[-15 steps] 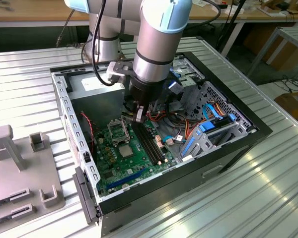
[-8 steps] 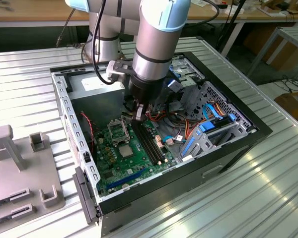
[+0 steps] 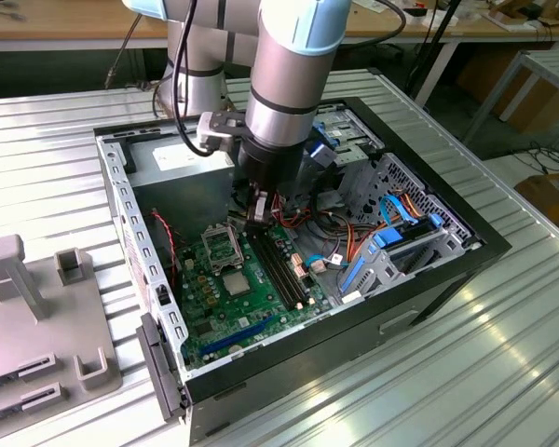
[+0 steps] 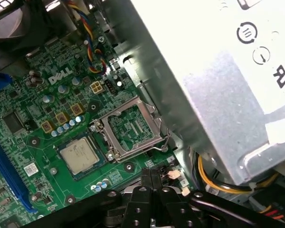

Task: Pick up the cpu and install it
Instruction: 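Close the cpu cover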

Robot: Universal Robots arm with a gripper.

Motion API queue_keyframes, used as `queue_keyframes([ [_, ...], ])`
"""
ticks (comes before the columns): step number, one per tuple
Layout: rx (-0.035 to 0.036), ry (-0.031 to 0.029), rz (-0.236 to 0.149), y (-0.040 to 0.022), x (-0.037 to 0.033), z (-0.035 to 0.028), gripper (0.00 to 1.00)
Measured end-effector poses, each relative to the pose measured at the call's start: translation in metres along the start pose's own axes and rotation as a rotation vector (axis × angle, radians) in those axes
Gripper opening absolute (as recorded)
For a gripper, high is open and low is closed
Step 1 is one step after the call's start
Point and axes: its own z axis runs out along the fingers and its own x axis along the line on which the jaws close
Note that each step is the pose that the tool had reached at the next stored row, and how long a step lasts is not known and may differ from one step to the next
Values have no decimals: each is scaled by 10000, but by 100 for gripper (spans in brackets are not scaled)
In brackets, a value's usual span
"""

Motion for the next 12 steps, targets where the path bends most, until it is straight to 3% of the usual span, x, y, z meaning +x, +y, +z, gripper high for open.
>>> queue_keyframes([
  [3, 7, 3, -231, 10, -20, 9, 11],
  [12, -7, -25, -252, 46, -86, 45, 11],
])
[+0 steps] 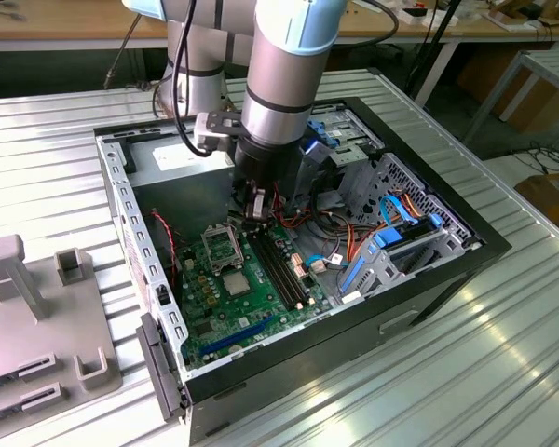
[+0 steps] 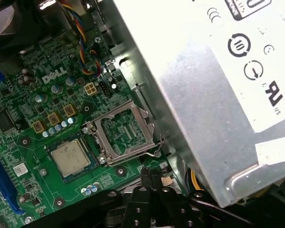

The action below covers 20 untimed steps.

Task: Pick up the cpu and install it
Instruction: 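Close the cpu cover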

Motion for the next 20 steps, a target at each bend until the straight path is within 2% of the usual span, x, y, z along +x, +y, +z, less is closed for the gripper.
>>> queue_keyframes([
  [3, 8, 1, -297, 3, -8, 2, 11],
  [6, 23, 6, -868, 4, -8, 3, 11],
  [8, 10, -28, -888, 5, -9, 6, 11],
  [13, 6, -34, -891, 4, -9, 9, 11],
  [14, -2, -52, -891, 4, -8, 10, 11],
  [17, -55, -167, -893, 4, -9, 20, 11],
  [18, -76, -212, -895, 4, -9, 24, 11],
  [20, -135, -339, -897, 4, -9, 32, 11],
])
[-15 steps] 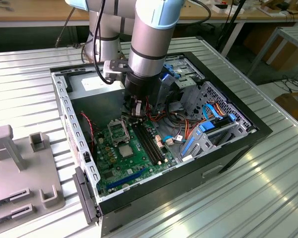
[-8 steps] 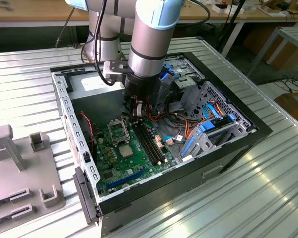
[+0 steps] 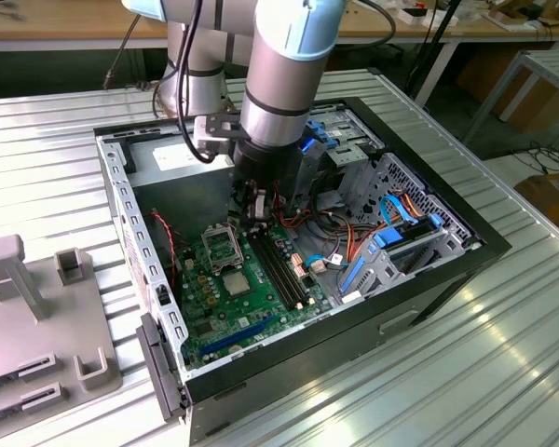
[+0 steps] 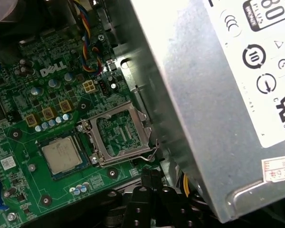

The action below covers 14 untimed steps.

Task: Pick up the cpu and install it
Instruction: 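Close the cpu cover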

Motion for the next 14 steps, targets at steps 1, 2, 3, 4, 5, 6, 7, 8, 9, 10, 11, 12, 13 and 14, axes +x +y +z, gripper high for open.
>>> queue_keyframes([
  [1, -17, -41, 0, 0, 0, 3, 11],
  [2, -32, -79, 0, 0, 0, 6, 11],
  [3, -45, -109, -1, 0, 0, 10, 11],
  [4, -57, -139, -2, 0, 0, 14, 11],
  [5, -66, -163, -2, 0, -1, 19, 11],
  [6, -73, -178, -2, 0, 0, 24, 11],
  [7, -78, -191, -2, 0, 0, 30, 11],
  [8, -87, -209, -4, -1, 1, 36, 11],
  [9, -96, -233, -5, -1, 0, 43, 11],
  [10, -106, -257, -5, -1, 0, 49, 11],
  [11, -115, -280, -5, -1, 0, 56, 11],
  [12, -136, -330, -6, -1, 0, 71, 11],
  [13, -155, -378, -7, -2, 0, 83, 11],
  [14, -171, -412, -8, -2, 1, 90, 11],
])
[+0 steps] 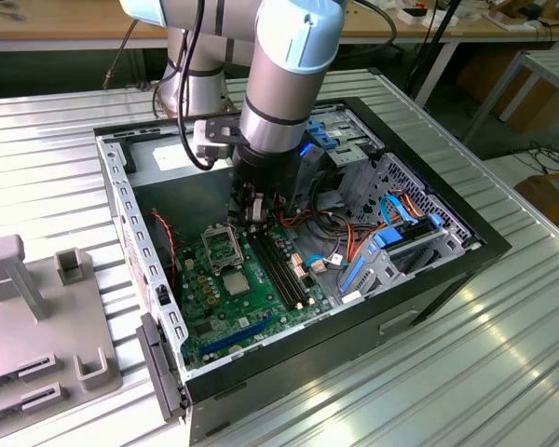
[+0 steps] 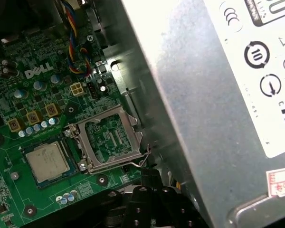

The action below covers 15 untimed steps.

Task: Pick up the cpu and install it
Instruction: 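Close the cpu cover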

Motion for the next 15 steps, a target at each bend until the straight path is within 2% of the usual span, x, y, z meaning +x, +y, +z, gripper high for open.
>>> queue_keyframes([
  [2, -36, -89, -1, 0, 1, 19, 11],
  [5, -69, -167, -1, 0, 2, 38, 11],
  [11, -73, -179, -5, 3, 4, 43, 11],
  [15, -69, -185, 79, 10, 5, 21, 11],
])
